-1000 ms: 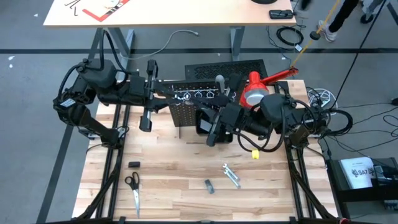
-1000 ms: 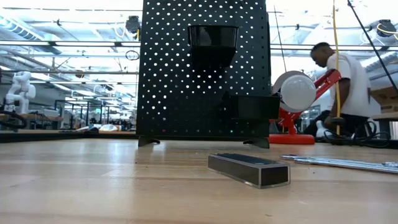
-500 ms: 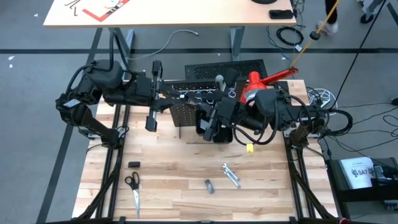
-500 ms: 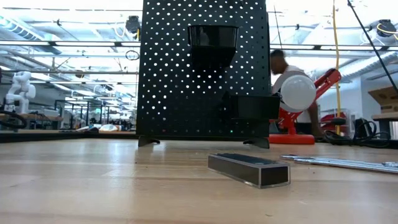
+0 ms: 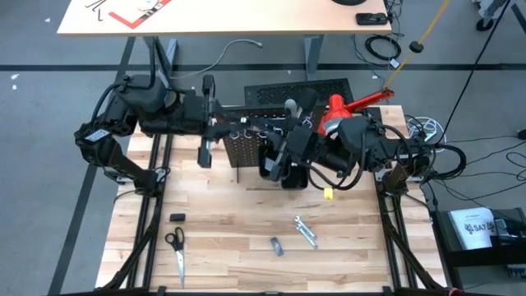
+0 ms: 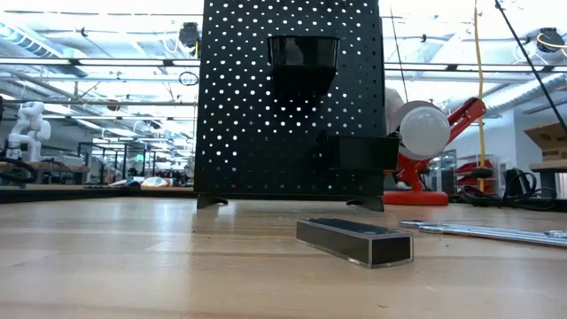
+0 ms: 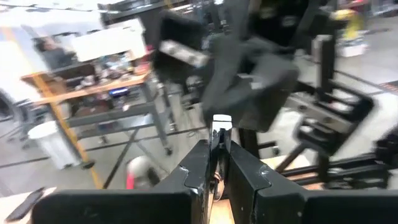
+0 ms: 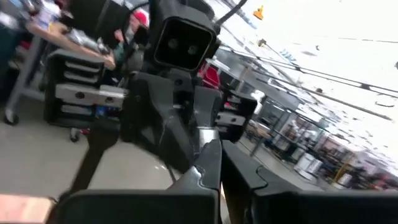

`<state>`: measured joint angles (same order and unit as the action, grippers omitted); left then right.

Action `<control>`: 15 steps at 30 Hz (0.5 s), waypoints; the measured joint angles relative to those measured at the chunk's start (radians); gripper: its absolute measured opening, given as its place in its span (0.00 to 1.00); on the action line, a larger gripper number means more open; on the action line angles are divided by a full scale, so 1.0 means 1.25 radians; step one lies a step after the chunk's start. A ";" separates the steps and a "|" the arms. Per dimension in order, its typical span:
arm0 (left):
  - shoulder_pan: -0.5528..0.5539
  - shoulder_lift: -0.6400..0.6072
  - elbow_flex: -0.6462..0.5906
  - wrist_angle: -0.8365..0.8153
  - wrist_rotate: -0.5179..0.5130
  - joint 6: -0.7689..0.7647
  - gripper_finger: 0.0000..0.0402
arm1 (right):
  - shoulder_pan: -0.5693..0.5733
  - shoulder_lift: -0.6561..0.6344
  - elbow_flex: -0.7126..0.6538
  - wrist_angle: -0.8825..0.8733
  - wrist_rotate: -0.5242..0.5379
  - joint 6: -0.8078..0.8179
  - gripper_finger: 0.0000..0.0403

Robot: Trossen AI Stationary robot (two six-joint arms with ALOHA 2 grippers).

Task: Hang tools onto peg board
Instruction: Hang the pliers on the pegboard

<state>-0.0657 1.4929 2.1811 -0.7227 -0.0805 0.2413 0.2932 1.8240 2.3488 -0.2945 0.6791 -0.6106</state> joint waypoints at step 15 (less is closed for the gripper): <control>0.142 0.000 0.000 -0.075 0.086 0.000 0.10 | 0.137 -0.032 0.001 0.002 0.201 -0.176 0.00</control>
<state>0.1116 1.4925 2.1811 -0.8162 0.0268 0.2417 0.4650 1.7835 2.3501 -0.2914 0.9306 -0.8300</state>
